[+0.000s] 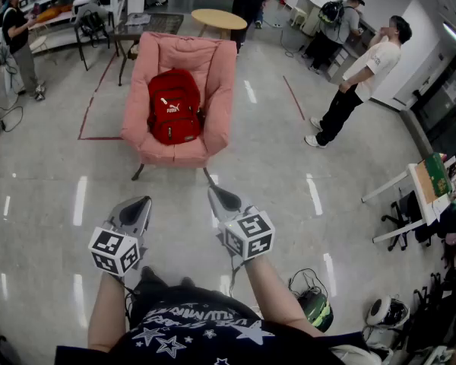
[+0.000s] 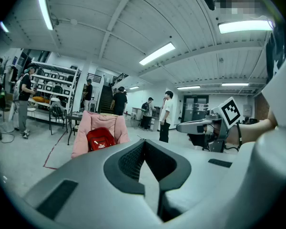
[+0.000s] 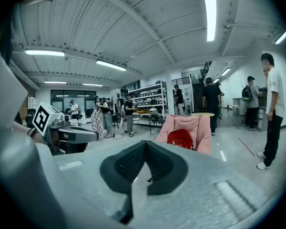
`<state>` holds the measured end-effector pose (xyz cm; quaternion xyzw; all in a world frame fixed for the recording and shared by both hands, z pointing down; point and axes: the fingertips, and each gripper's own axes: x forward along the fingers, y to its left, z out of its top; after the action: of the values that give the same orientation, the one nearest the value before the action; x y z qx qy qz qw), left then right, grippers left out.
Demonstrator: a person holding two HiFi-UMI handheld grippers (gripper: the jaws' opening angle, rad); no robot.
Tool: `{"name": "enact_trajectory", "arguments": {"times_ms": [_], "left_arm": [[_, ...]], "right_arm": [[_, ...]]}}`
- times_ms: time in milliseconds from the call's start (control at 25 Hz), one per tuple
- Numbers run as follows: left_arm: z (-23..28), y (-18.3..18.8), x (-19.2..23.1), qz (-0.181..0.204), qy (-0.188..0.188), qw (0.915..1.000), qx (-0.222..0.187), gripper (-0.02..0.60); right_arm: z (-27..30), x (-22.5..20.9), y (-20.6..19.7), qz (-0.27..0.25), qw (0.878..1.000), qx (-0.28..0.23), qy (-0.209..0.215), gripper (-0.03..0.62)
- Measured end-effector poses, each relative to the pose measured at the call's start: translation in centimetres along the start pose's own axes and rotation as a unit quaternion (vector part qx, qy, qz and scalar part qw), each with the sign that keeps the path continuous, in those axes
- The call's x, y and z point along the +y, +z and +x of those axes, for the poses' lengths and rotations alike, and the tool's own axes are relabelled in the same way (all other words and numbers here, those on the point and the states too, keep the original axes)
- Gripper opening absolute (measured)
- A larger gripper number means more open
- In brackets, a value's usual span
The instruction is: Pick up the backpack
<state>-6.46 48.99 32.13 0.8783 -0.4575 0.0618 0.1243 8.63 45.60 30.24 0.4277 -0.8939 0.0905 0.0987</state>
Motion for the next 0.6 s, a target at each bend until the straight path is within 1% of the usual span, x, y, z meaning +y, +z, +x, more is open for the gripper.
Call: {"name": "enact_trajectory", "arguments": {"times_ms": [160,400,600], "left_arm": [[0.5,-0.7,-0.3,-0.010,0.001,0.9999,0.004,0.008],[1.4,-1.0,-1.3,-0.009,0.004,0.9999,0.012,0.008],[1.2,-1.7,-1.8,-0.020,0.012,0.9997,0.010,0.008]], "right_arm": [[-0.2,-0.6,-0.8,0.001,1.000,0.006,-0.001,0.000],[-0.4,-1.7,-1.4,0.006,1.000,0.012,0.003,0.000],[-0.5,-2.0,-1.9,0.019,1.000,-0.002,0.013,0.000]]}}
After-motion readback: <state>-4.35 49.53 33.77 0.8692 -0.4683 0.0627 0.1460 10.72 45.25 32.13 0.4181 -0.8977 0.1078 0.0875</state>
